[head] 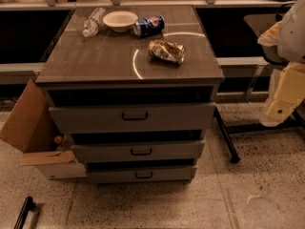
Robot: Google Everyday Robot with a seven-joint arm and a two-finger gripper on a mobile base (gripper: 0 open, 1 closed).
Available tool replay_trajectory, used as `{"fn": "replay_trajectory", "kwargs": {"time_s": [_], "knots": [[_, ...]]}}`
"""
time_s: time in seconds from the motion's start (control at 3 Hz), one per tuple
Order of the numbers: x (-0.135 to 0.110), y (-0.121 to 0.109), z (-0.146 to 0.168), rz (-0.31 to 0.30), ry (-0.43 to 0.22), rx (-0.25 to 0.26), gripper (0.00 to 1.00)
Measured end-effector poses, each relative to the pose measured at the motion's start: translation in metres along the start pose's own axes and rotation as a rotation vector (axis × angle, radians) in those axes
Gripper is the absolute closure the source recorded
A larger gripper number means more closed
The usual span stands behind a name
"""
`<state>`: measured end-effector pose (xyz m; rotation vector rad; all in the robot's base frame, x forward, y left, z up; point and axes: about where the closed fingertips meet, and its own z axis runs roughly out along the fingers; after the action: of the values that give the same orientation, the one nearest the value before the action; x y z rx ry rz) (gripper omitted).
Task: Open top drawer
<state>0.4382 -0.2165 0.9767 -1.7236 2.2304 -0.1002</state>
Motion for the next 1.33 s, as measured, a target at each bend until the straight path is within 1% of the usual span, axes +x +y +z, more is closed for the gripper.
{"fn": "replay_trajectory", "kwargs": {"time_s": [0.33, 0.67, 1.0, 1.33], "knots": [[0.0, 0.0, 0.0, 0.0, 0.0, 0.0, 0.0], [-0.002, 0.008, 0.024, -0.032, -0.027, -0.007, 0.0], [-0.007, 0.023, 0.069, -0.06, -0.1, -0.052, 0.0], [-0.018, 0.037, 0.123, -0.04, -0.197, -0.13, 0.0]]}}
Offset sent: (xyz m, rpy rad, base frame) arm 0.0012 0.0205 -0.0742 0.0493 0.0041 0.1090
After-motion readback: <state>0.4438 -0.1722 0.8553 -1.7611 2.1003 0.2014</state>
